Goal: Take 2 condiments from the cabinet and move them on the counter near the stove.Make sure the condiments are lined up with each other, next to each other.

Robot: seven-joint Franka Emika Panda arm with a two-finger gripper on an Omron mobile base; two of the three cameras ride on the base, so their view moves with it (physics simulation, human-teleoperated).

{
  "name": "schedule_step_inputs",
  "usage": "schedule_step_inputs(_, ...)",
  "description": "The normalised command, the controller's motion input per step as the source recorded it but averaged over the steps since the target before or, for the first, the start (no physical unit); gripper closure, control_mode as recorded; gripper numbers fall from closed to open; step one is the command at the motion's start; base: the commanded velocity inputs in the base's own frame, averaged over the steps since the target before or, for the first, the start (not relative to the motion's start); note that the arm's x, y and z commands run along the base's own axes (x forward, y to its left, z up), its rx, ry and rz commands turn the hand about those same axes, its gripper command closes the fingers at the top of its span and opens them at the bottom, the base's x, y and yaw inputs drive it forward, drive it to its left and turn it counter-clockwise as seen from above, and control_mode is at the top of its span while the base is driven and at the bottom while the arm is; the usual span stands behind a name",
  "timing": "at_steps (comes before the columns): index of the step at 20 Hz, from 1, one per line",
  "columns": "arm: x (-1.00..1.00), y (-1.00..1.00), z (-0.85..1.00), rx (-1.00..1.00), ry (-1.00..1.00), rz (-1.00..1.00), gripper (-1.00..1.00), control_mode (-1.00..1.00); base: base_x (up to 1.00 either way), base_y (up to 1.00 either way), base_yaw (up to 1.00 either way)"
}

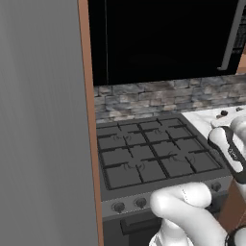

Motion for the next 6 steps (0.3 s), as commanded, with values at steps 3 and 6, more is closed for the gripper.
schedule_step_inputs(3,-0.46,0.44,0.23,-0.05,0.0,0.0,-1.0,-1.0,0.0,0.0,0.0)
schedule_step_inputs(6,-0.53,0.41,0.26,-0.03,0.0,0.0,-1.0,-1.0,0.0,0.0,0.0)
